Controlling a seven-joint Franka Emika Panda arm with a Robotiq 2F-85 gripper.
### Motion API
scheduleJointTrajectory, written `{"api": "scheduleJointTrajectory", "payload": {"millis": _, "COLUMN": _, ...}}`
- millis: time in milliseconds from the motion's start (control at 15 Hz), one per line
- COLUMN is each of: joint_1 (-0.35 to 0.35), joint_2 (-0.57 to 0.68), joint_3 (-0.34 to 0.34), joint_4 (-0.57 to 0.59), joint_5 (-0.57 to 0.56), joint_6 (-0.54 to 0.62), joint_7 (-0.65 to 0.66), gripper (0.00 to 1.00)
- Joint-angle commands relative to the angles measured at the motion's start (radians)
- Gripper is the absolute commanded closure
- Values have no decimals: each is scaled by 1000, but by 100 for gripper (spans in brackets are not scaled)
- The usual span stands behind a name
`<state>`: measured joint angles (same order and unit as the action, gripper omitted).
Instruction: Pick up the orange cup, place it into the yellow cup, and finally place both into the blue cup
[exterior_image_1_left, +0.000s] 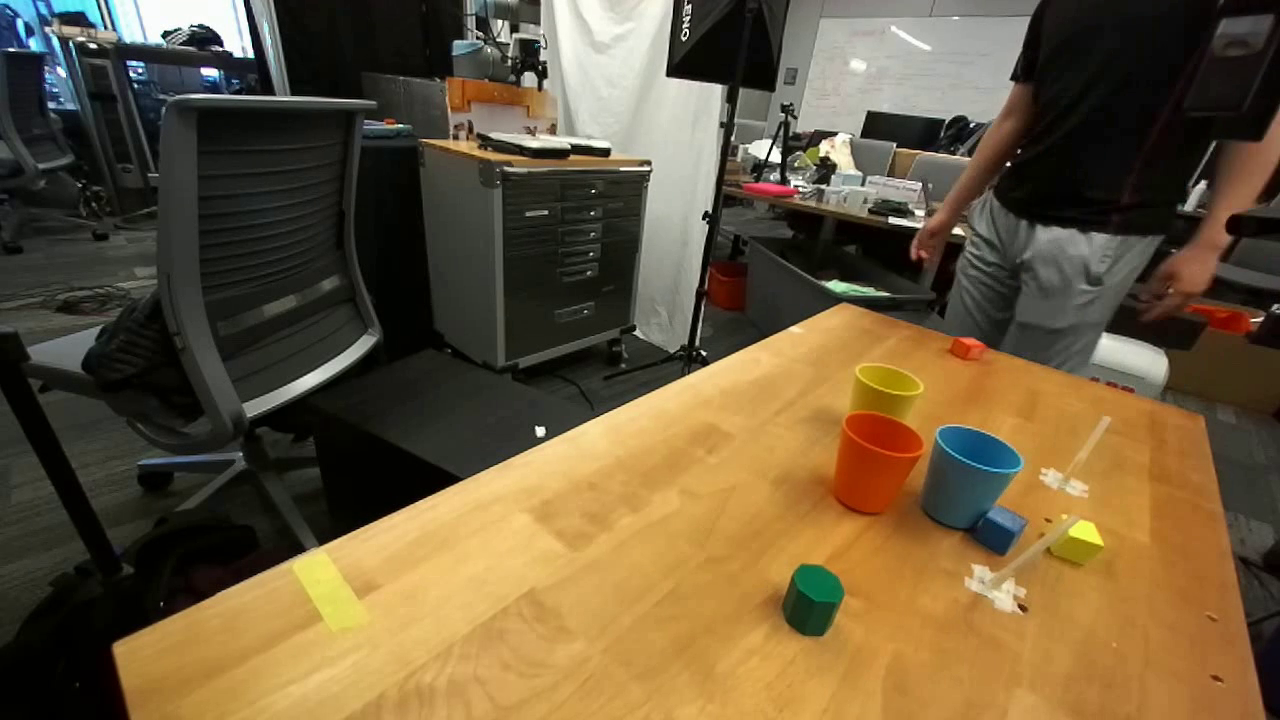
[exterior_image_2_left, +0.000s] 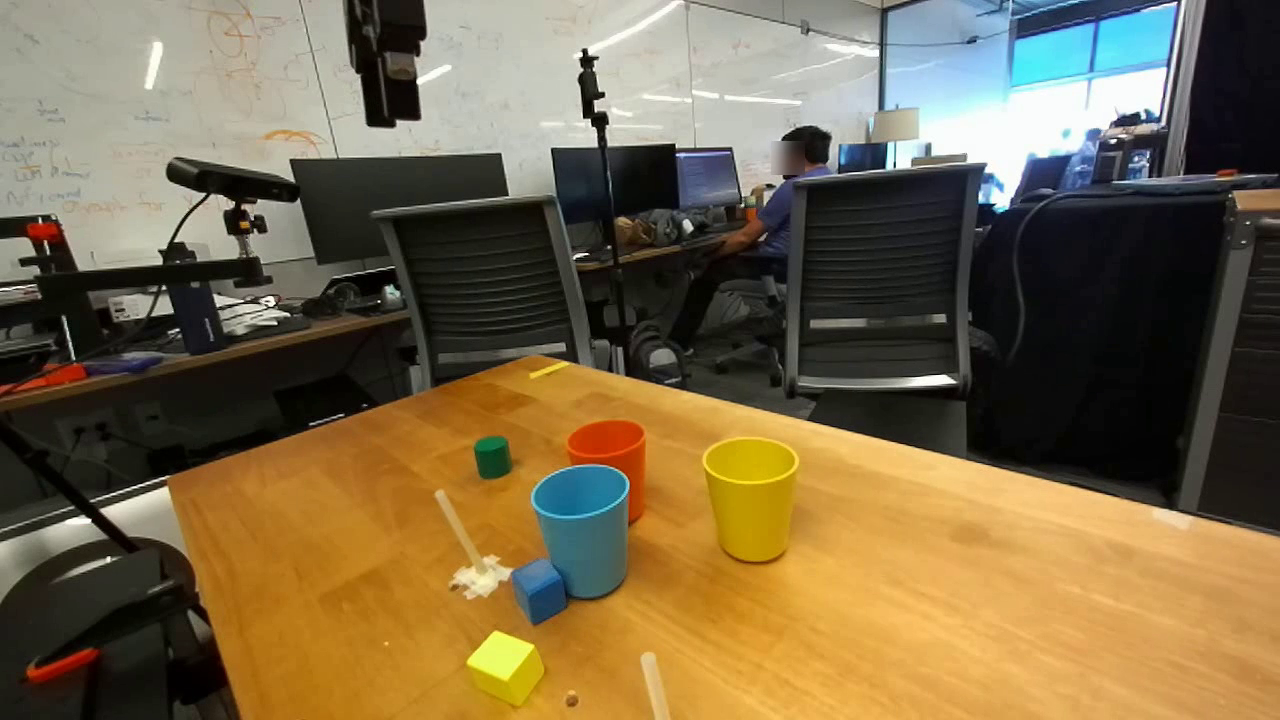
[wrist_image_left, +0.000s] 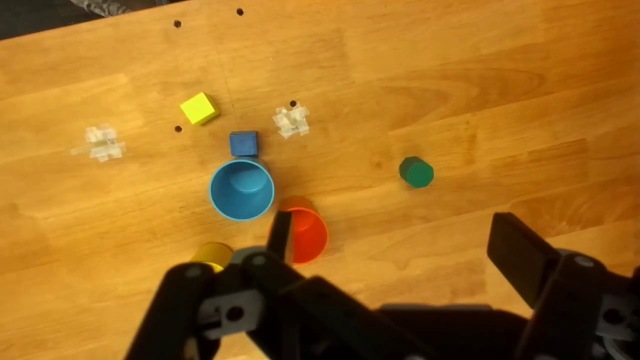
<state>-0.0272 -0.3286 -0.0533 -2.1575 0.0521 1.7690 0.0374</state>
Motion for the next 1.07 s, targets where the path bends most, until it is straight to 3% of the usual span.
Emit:
{"api": "scheduleJointTrajectory", "payload": {"millis": 0, "joint_1": -7, "joint_2": 105, "joint_3": 2, "joint_4": 108, "joint_5": 7, "joint_6": -31, "joint_7": 9, "gripper": 0}}
{"api": "scheduleJointTrajectory", "payload": {"millis": 400, "joint_1": -6, "joint_2": 259, "joint_3": 4, "joint_4": 148, "joint_5": 14, "joint_6": 22, "joint_7": 13, "gripper": 0}}
{"api": "scheduleJointTrajectory", "payload": {"millis": 1000, "joint_1": -16, "joint_2": 439, "joint_3": 1, "joint_4": 138, "joint_5": 81, "joint_6": 262, "joint_7": 63, "gripper": 0}}
